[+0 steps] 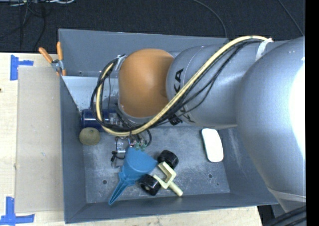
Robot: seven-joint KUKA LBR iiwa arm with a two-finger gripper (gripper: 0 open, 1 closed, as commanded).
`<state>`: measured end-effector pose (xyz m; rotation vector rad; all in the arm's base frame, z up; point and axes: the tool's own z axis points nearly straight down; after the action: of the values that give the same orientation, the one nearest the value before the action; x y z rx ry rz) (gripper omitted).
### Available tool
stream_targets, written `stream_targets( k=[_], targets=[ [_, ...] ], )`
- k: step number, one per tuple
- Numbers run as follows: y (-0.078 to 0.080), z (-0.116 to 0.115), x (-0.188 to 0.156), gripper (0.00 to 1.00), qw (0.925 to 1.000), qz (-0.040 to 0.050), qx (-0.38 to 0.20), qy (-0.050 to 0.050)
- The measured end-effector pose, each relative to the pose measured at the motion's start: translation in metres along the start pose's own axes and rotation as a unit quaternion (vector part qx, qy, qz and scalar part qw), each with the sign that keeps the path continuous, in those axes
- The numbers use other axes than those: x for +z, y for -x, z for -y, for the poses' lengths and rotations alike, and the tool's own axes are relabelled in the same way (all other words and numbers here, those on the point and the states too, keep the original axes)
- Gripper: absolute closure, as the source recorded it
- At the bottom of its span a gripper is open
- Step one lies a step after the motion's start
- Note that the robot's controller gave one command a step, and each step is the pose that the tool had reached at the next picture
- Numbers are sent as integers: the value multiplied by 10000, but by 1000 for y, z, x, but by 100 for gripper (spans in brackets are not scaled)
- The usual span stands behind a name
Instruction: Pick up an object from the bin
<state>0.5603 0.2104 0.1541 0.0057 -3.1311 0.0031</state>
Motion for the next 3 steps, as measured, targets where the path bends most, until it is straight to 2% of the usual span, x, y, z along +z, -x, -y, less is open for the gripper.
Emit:
stream_targets(
  k=[1, 2, 3],
  targets=[
    [2, 1, -5, 0, 10000, 38, 25, 8],
    [-13, 20, 30, 0, 9906, 39, -1369, 10],
    [-32, 33, 35, 0, 9749, -5, -2227, 0]
  ],
)
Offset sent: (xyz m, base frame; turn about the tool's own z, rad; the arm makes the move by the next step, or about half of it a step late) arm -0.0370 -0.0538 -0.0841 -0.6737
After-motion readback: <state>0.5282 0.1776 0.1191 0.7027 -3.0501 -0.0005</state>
